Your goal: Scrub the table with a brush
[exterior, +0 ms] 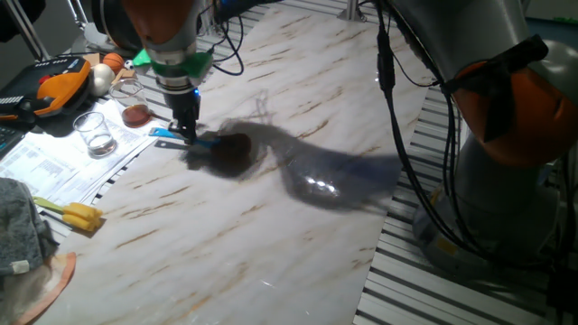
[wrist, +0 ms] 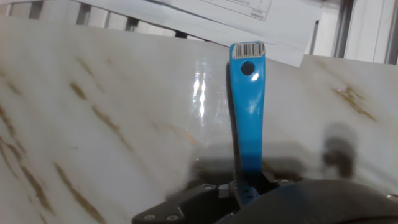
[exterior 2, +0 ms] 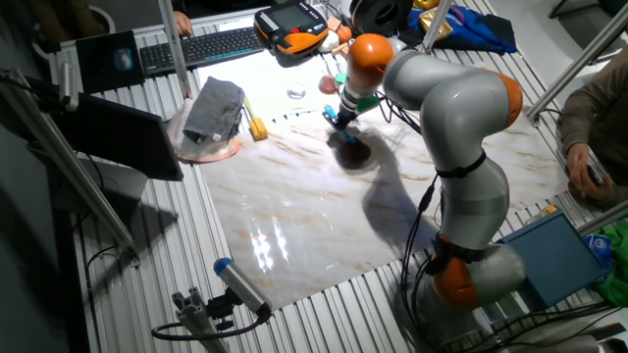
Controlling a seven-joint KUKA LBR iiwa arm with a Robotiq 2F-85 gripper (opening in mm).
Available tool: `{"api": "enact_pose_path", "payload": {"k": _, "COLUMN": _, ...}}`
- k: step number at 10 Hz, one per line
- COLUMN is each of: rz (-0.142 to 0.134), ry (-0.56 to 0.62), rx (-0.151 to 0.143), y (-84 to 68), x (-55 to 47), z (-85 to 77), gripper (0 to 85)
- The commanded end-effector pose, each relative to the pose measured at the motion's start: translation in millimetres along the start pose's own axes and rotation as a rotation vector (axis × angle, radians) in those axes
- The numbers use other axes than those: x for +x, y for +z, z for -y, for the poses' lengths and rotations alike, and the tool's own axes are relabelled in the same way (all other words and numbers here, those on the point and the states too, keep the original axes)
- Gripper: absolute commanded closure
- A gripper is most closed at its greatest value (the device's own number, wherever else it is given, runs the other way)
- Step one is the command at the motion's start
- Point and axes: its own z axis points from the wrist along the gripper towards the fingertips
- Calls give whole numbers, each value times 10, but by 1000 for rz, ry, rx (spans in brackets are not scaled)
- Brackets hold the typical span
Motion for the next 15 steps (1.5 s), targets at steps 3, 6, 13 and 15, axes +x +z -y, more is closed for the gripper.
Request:
{"api": "enact_pose_path", "payload": {"k": 3, "rz": 42, "ry": -24, "rx": 34, "y": 2, "x": 28, "z": 95, "gripper": 850}}
{"api": "enact_pose_path", "payload": {"k": 6, "rz": 65, "ry": -46, "rx": 36, "y": 41, "x": 83, "z": 229, "gripper": 850}}
{"api": "enact_pose_path", "payload": {"k": 13, "rz": 62, "ry": -70, "rx": 9, "y": 36, "x": 274, "z": 363, "gripper": 850}}
{"api": "enact_pose_path", "payload": {"k": 15, "rz": 52, "ry": -44, "rx": 7, "y": -17, "x": 273, "z": 247, "gripper": 850}}
